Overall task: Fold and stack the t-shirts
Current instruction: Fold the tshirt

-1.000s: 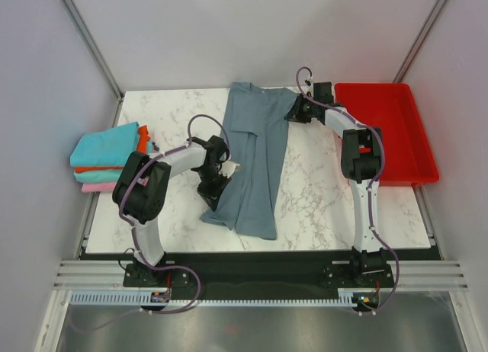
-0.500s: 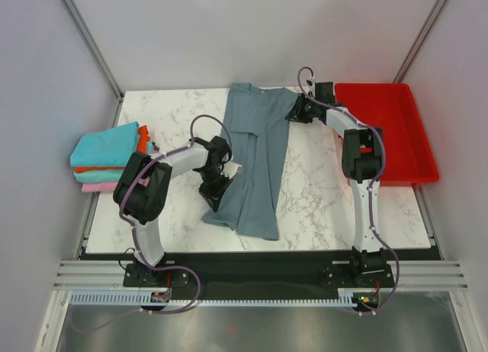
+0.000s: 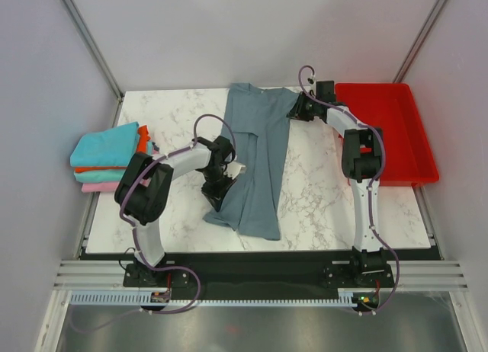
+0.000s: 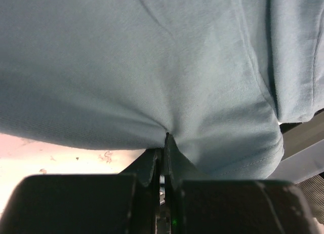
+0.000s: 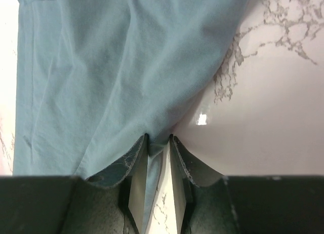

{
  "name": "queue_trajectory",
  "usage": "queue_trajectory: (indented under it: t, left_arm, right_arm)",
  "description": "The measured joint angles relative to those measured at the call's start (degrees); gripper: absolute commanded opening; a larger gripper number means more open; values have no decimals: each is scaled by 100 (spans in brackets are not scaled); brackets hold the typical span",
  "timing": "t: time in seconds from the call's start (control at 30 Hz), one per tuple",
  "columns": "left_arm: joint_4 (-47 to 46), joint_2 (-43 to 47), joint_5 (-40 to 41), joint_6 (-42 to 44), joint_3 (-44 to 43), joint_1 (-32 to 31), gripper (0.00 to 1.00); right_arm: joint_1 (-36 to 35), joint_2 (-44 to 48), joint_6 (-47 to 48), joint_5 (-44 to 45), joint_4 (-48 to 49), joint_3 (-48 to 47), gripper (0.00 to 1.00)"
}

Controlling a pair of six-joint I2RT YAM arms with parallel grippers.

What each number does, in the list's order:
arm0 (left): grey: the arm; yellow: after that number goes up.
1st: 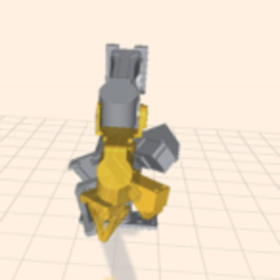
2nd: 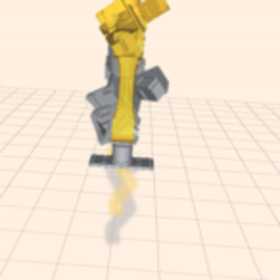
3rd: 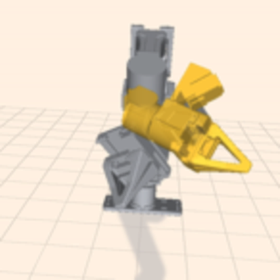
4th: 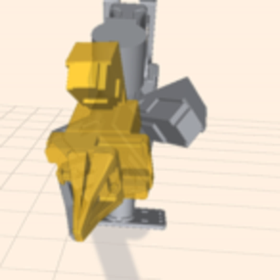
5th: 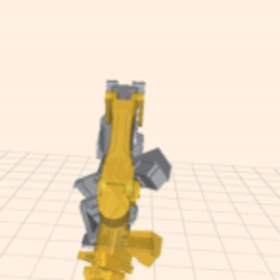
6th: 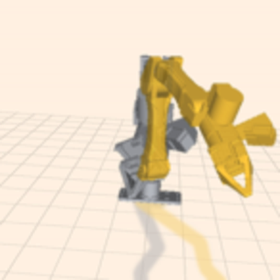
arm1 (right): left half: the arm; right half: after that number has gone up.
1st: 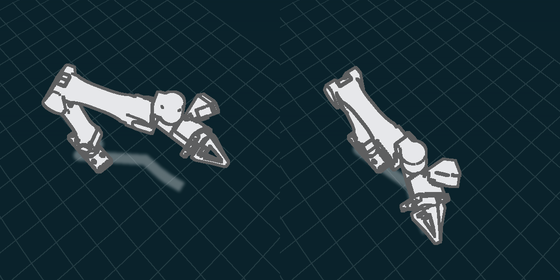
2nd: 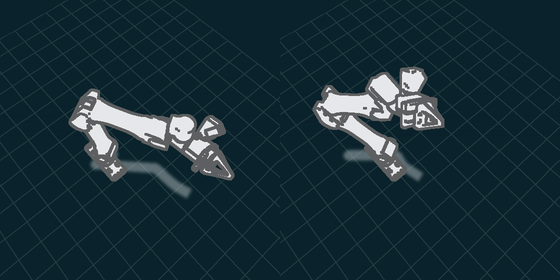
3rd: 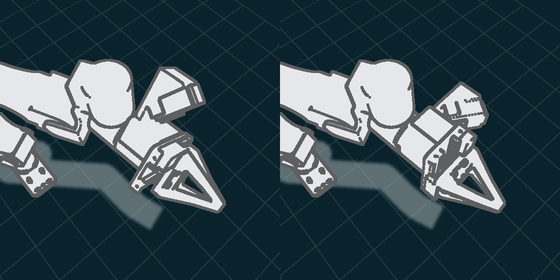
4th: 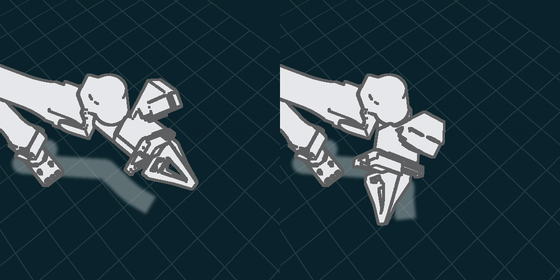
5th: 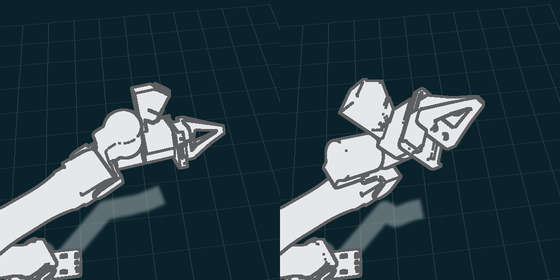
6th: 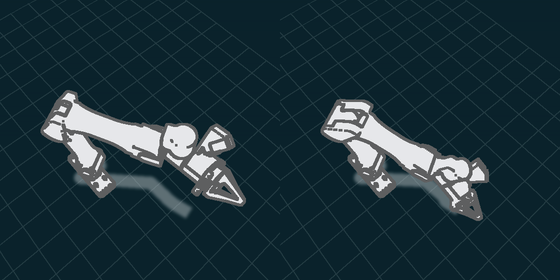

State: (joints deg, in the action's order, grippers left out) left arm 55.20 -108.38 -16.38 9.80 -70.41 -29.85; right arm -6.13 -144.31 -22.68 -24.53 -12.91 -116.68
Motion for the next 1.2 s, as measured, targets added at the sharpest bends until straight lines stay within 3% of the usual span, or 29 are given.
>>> queue_trajectory:
  t: [0.27, 0.3, 0.37, 0.4, 0.5, 0.73, 1.03, 1.2]
  left_arm:
    - [28, -83, 39, 0, -157, -293, 2]
    - [46, -83, 59, 0, -177, -317, 14]
    - [68, -79, 144, -4, -197, -343, 51]
    - [87, -66, 166, -7, -197, -348, 78]
    - [190, 118, 240, 4, -155, -352, 94]
    - [350, 1150, 269, 55, -83, -214, 96]
    - [190, 1287, -308, -267, -122, 1211, 92]
    - [-140, 1751, -601, -616, 175, 1322, 83]
  right_arm:
    - [2, -186, -4, 4, 7, -271, 33]
    - [2, -186, -4, 4, 7, -271, 33]
    - [4, -184, -15, -2, 9, -269, 39]
    - [9, -177, -20, -22, 26, -251, 48]
    - [39, 50, 7, -114, 85, 46, 59]
    - [365, 1475, 107, -275, -267, 1648, 63]
    - [468, 3779, -208, -1082, -516, 3864, 61]
    - [420, 4404, -313, -1624, -957, 5042, 60]
